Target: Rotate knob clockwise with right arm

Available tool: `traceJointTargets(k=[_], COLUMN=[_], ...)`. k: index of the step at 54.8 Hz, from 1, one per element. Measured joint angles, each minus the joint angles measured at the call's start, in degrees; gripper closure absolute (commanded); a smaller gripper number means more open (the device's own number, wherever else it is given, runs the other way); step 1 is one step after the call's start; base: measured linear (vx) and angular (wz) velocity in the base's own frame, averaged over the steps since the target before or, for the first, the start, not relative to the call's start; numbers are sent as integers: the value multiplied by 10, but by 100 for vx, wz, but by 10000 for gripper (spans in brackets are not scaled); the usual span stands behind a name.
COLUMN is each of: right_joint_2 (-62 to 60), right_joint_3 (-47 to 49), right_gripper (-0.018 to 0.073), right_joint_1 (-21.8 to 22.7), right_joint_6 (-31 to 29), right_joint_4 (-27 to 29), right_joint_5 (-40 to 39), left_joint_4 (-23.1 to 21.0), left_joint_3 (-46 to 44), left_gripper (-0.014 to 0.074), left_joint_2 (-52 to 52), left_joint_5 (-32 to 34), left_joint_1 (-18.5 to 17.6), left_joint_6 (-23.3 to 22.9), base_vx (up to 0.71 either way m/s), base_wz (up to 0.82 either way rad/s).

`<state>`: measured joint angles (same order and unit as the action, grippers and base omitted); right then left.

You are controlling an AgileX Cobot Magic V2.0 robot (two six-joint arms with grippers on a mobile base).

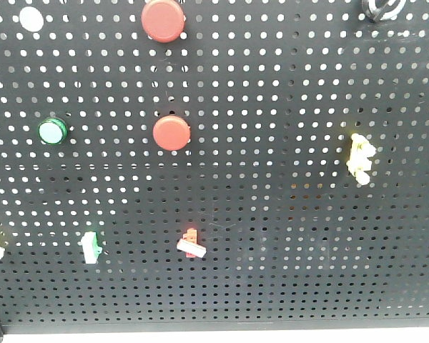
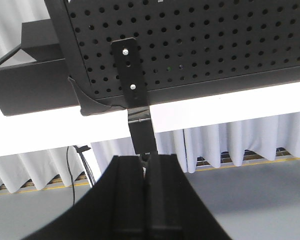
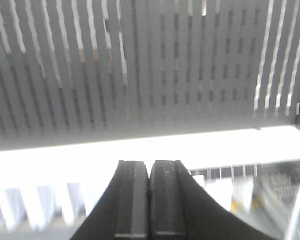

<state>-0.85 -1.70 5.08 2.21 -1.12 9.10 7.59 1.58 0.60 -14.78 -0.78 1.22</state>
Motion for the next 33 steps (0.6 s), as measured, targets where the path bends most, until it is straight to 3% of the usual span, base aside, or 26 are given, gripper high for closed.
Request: traceJointTargets(k=[33], right_joint_2=[0], right_joint_3=[0], right_gripper=[568], right_joint_1=[0], right_joint_6=[0], right_joint_4=[0], right_joint_5=[16], left_joint_4=[0], left_joint_3=[0], left_gripper=[603], left_joint_2=[0], left_joint_5=[0], left_joint_1=[0], left_joint_6=[0], base_vx=[0], base_wz=[0])
